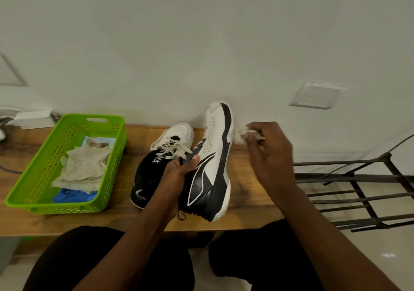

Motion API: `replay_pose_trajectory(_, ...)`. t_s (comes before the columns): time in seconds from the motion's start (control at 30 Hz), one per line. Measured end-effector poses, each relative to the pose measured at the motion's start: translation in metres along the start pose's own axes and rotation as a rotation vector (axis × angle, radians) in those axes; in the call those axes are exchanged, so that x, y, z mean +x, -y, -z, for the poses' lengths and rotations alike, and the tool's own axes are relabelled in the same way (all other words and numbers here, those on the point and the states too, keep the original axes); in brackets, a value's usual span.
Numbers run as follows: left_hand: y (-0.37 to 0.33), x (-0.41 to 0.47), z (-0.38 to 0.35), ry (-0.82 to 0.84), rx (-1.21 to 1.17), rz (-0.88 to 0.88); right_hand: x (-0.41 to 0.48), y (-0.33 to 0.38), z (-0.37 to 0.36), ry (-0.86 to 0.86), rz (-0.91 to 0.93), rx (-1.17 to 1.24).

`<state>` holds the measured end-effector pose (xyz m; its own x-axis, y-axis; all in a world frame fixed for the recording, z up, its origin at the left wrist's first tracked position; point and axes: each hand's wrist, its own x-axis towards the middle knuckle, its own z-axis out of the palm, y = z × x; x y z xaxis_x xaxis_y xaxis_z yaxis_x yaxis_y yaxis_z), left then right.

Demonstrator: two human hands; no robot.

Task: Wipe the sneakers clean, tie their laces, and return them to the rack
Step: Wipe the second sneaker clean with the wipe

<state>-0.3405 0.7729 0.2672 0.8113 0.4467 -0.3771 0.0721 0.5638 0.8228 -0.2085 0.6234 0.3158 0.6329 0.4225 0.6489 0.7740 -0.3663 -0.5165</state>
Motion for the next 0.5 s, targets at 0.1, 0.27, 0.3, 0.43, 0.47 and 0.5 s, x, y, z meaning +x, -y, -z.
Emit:
replay_pose_trajectory(0.1, 0.007, -0.001, -0.004, 0.023, 0.085, 0.006, 0.003, 0.0, -0.017, 0.143, 0.102, -0.118)
replay_pose_trajectory(0.27, 0.01, -0.004, -0.005, 0.008, 0.094, 0.014, 0.003, 0.001, -0.02, 0.293, 0.016, -0.263)
replay_pose_trajectory(0.3, 0.011, -0.005, -0.004, -0.003, 0.086, 0.021, -0.006, 0.006, -0.018, 0.325, -0.002, -0.234)
replay_pose_trajectory(0.43, 0.006, -0.002, -0.001, -0.067, 0.037, 0.011, -0.038, 0.02, -0.011, 0.494, 0.036, -0.005)
replay_pose_trajectory(0.47, 0.003, -0.001, 0.0, -0.077, 0.043, 0.001, -0.04, 0.021, -0.009, 0.552, 0.06, 0.039)
replay_pose_trajectory(0.5, 0.001, 0.0, 0.001, -0.076, 0.054, -0.002, -0.04, 0.024, -0.007, 0.601, 0.073, 0.084)
